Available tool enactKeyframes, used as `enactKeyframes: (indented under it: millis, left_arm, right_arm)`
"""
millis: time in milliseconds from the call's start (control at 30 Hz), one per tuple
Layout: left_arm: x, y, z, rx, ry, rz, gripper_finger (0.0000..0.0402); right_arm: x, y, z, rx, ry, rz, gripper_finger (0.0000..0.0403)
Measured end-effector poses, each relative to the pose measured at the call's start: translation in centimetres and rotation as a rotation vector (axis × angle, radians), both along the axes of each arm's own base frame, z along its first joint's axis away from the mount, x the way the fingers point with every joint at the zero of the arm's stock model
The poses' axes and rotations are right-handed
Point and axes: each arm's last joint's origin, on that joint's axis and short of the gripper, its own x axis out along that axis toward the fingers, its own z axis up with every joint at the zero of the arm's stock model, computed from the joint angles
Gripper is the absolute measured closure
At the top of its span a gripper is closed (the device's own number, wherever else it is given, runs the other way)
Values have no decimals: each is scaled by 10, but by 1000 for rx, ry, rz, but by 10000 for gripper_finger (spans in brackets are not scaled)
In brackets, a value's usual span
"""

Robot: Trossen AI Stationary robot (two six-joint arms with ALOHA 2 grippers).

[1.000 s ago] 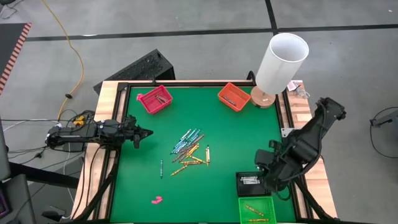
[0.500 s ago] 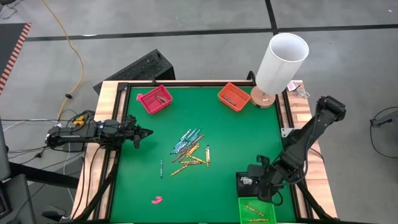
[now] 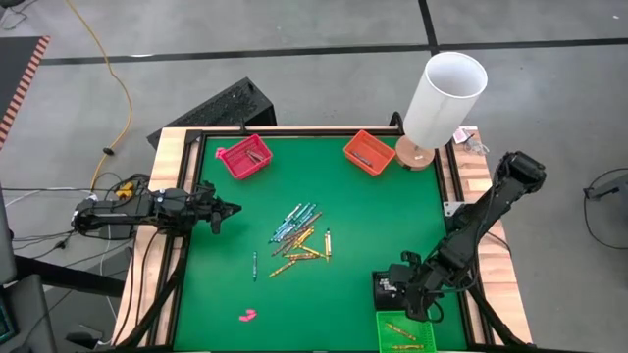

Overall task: Sort crayons
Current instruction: Put the black crayon into the black bin

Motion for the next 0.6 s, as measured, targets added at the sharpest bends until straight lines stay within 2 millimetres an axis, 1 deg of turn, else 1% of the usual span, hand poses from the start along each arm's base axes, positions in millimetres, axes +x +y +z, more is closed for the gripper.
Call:
enactKeyframes:
  millis: [167, 267, 600]
  left_arm:
    - [0, 0, 0, 2, 0, 8, 401]
    - [0, 0, 0, 2, 0, 9, 401]
    - [0, 0, 0, 2, 0, 9, 401]
  right_arm:
    - [-1, -1, -1, -13, 4, 7, 401]
    - [-1, -2, -1, -27, 5, -1, 391]
    - [10, -15, -2, -42, 18, -62, 330]
